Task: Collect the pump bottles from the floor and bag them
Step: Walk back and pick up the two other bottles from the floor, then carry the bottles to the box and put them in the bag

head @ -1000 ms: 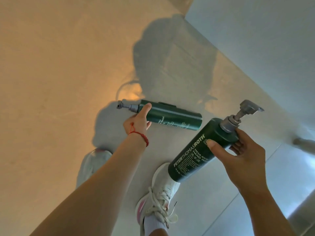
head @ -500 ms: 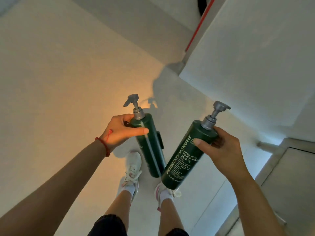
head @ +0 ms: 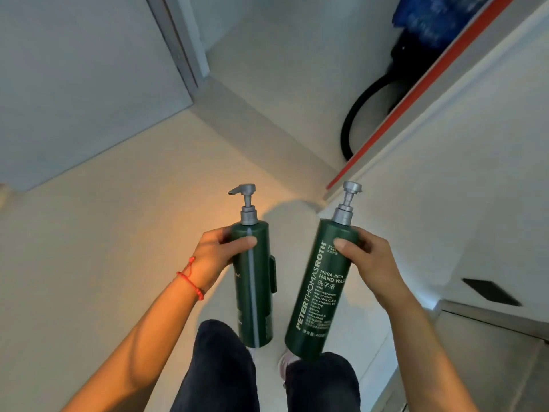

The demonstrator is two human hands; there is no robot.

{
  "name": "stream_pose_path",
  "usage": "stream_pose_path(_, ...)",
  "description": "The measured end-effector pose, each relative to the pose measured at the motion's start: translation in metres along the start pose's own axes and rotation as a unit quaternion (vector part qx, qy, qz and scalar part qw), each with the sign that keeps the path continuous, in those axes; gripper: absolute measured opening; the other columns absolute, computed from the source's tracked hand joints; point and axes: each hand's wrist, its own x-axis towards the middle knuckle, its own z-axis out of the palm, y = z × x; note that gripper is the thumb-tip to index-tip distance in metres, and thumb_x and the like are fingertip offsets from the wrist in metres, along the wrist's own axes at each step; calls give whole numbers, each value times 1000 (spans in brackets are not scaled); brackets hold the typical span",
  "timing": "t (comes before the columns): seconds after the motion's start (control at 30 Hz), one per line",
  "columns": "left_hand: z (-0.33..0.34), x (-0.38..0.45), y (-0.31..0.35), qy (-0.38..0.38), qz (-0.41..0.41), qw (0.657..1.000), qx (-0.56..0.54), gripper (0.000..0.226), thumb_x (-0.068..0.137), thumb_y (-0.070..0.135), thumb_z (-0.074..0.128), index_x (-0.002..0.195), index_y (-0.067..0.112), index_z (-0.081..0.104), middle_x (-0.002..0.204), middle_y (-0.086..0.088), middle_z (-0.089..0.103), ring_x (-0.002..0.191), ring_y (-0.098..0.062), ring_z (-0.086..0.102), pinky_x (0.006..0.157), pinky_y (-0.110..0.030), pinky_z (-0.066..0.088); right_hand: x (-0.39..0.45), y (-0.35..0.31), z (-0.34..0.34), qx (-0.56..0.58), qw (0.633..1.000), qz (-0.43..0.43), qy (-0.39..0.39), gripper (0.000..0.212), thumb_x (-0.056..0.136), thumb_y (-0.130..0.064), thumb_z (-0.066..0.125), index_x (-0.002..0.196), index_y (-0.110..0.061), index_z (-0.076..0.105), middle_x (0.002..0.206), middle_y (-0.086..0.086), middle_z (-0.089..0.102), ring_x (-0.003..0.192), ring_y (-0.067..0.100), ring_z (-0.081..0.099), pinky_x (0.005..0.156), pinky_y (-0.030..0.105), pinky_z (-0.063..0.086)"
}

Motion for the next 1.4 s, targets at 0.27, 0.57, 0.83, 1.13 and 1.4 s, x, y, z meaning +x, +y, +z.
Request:
stream_pose_path(0.27,-30,-65,54,150,58,985,-68,10,78,9,60,69,13,64,56,6,68,55,-7,64,49,-18,51,1,-76,61,18,999,-35,-33,12,78,-12,67,81,-24,67,70,-14,72,67,1,65,61,13,51)
stream_pose_path(0.57,-44,-130,49,331,111,926,-144,21,67,32,68,78,15,68,62,9,70,62,-5,65,54,-15,50,20,-126,115,-34,977,-47,-204,10,64,-28,69,73,-23,71,68,-12,72,63,2,65,57,13,50)
stream_pose_path(0.83,-52,-221,-1,509,118,810,-265,11,76,18,66,83,11,69,66,5,71,66,-11,66,58,-20,52,-12,-136,202,-111,911,-77,-390,10,77,-6,67,76,-16,65,58,-15,68,53,-5,58,50,8,44)
stream_pose_path(1.13,-67,-361,-91,680,119,624,-366,4,76,16,68,78,14,72,71,2,72,73,-22,65,73,-35,53,-122,-98,328,-226,782,-113,-569,13,77,-12,68,81,-24,66,68,-19,71,62,-5,62,54,8,46)
stream_pose_path(1.4,-62,-509,-179,755,125,499,-407,7,73,20,70,78,16,71,71,1,73,73,-22,67,67,-34,53,-280,-36,421,-275,662,-124,-686,13,76,-19,69,85,-27,65,76,-18,72,71,-3,64,56,10,48)
